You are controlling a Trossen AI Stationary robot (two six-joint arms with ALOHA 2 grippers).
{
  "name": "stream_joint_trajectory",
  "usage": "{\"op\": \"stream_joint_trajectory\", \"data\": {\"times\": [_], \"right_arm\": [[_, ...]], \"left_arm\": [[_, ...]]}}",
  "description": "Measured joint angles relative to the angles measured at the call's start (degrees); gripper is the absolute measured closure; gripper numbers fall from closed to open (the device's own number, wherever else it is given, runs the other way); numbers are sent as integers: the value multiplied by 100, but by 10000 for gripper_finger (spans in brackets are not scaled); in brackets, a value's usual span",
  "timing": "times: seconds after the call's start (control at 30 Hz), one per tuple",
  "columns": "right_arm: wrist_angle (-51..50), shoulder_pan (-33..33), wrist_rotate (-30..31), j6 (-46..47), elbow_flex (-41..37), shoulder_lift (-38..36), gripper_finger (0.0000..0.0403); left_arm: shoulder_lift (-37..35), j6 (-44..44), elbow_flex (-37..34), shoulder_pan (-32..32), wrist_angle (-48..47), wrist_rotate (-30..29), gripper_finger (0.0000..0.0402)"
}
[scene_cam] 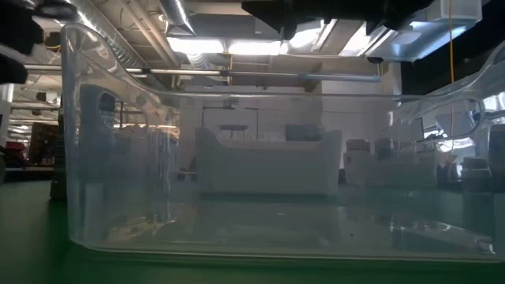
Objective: Sort spices by type
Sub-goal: Put the left brown seasoning bottle into the bottom white bin
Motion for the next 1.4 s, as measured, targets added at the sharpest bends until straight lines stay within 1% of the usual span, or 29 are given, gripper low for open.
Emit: {"op": "stream_joint_trajectory", "data": {"times": [0.07,0.2,0.3,0.4,0.6,0.83,0.93,1.13,1.27,1.4], "right_arm": [[-2,0,-18,-1,0,0,70],[3,0,-23,0,0,0,70],[5,0,-22,0,0,0,70],[11,0,0,0,0,0,70],[-8,0,116,-2,0,0,70],[-7,0,118,-2,0,0,70],[-7,0,118,-2,0,0,70],[-6,0,120,-2,0,0,70],[2,2,120,-2,0,0,70],[2,0,120,-2,0,0,70]], "left_arm": [[-58,-178,-1,-251,2,-186,173],[-76,-589,-128,-685,120,-748,173],[-75,-754,-328,-880,540,-878,173],[-74,-841,-534,-1008,708,-971,173],[-71,-1101,-833,-1163,743,-1302,173],[-71,-1385,-953,-1174,1404,-1448,173],[-71,-1793,-953,-1167,1393,-1608,173],[-71,-2987,-953,-1153,1368,-2064,173],[-71,-3248,-953,-1152,1298,-2323,173],[-71,-3611,-955,-1115,843,-2339,173]]}}
